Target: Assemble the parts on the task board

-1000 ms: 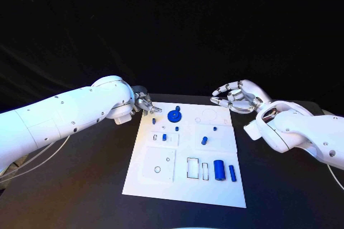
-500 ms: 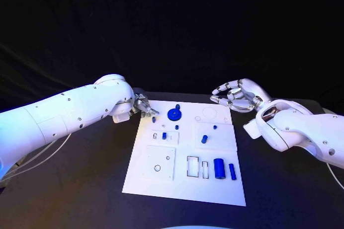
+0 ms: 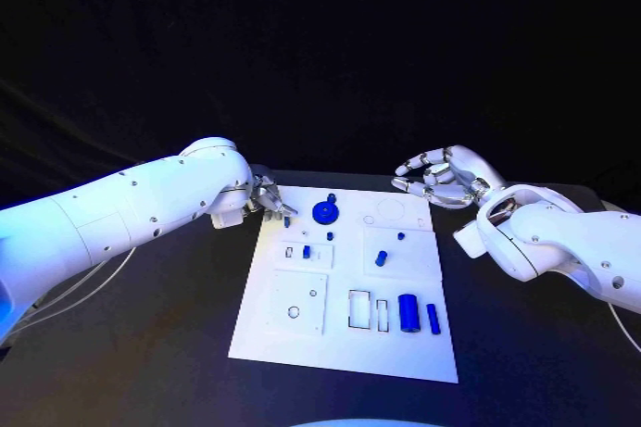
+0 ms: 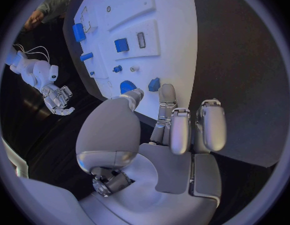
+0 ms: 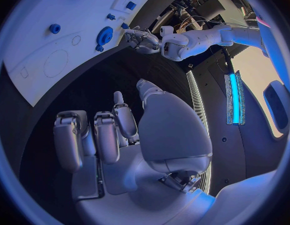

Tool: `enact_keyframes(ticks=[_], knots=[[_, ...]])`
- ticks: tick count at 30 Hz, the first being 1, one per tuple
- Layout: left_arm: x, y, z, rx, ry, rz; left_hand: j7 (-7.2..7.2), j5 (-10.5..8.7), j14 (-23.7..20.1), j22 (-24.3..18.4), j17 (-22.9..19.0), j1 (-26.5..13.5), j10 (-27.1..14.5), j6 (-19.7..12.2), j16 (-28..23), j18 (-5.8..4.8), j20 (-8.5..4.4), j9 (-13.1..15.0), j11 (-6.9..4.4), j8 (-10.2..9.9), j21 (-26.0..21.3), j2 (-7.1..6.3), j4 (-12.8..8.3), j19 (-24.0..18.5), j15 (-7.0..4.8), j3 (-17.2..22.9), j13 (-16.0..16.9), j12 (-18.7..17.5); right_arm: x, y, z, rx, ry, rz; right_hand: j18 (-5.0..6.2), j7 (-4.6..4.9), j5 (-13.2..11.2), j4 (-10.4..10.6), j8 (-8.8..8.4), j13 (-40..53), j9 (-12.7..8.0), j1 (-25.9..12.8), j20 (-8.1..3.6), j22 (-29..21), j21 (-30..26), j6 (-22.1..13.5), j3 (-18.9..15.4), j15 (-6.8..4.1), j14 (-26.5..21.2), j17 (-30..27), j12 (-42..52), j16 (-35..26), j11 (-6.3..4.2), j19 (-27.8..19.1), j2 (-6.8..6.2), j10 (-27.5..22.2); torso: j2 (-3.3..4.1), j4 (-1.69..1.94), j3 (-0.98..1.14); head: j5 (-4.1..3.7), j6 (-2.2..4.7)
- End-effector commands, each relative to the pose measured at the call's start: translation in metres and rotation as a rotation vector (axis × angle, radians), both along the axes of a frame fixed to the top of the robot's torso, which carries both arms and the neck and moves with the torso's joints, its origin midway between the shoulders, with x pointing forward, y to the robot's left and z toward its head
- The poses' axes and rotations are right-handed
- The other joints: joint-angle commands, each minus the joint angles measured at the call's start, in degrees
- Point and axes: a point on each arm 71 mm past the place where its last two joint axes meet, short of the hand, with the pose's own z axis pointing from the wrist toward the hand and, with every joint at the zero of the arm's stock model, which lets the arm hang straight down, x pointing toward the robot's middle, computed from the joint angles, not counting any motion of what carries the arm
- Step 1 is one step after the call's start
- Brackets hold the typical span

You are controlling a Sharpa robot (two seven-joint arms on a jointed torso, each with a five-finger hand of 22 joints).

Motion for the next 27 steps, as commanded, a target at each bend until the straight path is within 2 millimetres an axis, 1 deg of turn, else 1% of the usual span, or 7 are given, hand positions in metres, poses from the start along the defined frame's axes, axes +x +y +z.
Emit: enact_keyframes(ticks=[1,3,7,18,24,27], knots=[[-0.001,-0.0022,-0.0011,-0.006,0.021,-0.011,-0.03,0.13,4.5,0.7,9.1,0.7,0.4,0.4,0.3,-0.07,-0.07,-0.1,0.01,0.0,0.2,0.36,0.0,0.5,0.01,0.0,-0.1,0.4,-0.0005,0.0018,-0.0002,-0.006,-0.006,0.017,0.78,-0.07,0.3,-0.1,0.34,0.2,0.0,-0.5,-0.2,12.1,-0.3,0.1,-0.2,-0.33,4.3,7.9,-0.3,-0.3,-0.26,3.2,-0.09,-0.2,-0.02,0.02,0.04,0.0,-0.08],[-0.001,-0.0023,-0.0011,-0.009,0.022,-0.011,-0.11,0.19,4.5,0.9,9.2,1.4,0.5,0.7,0.4,-0.11,-0.12,-0.3,-0.07,0.0,0.3,0.76,0.0,0.7,-0.07,0.3,-0.2,0.5,-0.0005,0.0019,-0.0002,-0.006,-0.006,0.018,0.78,-0.07,0.3,-0.1,0.34,0.2,0.0,-0.5,-0.2,12.1,-0.3,0.1,-0.2,-0.33,4.3,7.9,-0.3,-0.3,-0.26,3.2,-0.09,-0.2,0.0,-0.01,0.01,0.02,-0.1],[-0.0011,-0.0027,-0.0013,-0.013,0.025,-0.011,-0.26,0.24,4.5,1.2,9.3,2.5,0.6,1.0,0.5,-0.17,-0.19,-0.5,-0.21,0.1,0.5,1.26,-0.1,0.9,-0.18,0.7,-0.3,0.6,-0.0005,0.0021,-0.0003,-0.006,-0.006,0.018,0.77,-0.08,0.4,-0.1,0.36,0.2,-0.1,-0.5,-0.21,12.1,-0.3,0.1,-0.2,-0.34,4.3,7.9,-0.3,-0.3,-0.26,3.2,-0.03,-0.2,0.0,-0.03,0.03,0.05,-0.12],[-0.0009,-0.0031,-0.0019,-0.014,0.032,-0.012,-0.37,0.24,4.6,1.5,9.4,3.1,0.7,1.3,0.6,-0.24,-0.24,-0.5,-0.3,0.2,0.6,1.33,-0.1,1.1,-0.25,0.8,-0.3,0.7,-0.0005,0.0028,-0.0005,-0.006,-0.006,0.02,0.77,-0.08,0.4,-0.1,0.36,0.2,-0.1,-0.5,-0.21,12.1,-0.3,0.1,-0.2,-0.34,4.3,7.9,-0.3,-0.3,-0.26,3.2,-0.03,-0.2,0.0,0.0,0.06,0.07,-0.16],[-0.0005,-0.0035,-0.0039,-0.012,0.036,-0.01,-0.41,0.2,4.6,1.7,9.4,3.2,0.8,1.4,0.6,-0.29,-0.25,-0.5,-0.34,0.3,0.7,1.32,0.0,1.2,-0.28,0.8,-0.3,0.7,-0.0006,0.0032,-0.0004,-0.005,-0.006,0.021,0.77,-0.08,0.4,-0.1,0.36,0.2,-0.1,-0.5,-0.21,12.1,-0.3,0.1,-0.2,-0.34,4.3,7.9,-0.3,-0.3,-0.26,3.2,-0.03,-0.2,0.05,-0.12,0.03,0.06,-0.17],[-0.0005,-0.0036,-0.0049,-0.011,0.038,-0.009,-0.41,0.2,4.6,1.7,9.4,3.2,0.8,1.4,0.6,-0.29,-0.25,-0.5,-0.34,0.3,0.7,1.32,0.0,1.2,-0.28,0.8,-0.3,0.7,-0.0006,0.0032,-0.0004,-0.005,-0.006,0.021,0.77,-0.08,0.4,-0.1,0.36,0.2,-0.1,-0.5,-0.21,12.1,-0.3,0.1,-0.2,-0.34,4.3,7.9,-0.3,-0.3,-0.26,3.2,-0.03,-0.2,0.07,-0.11,0.05,-0.02,-0.18]])
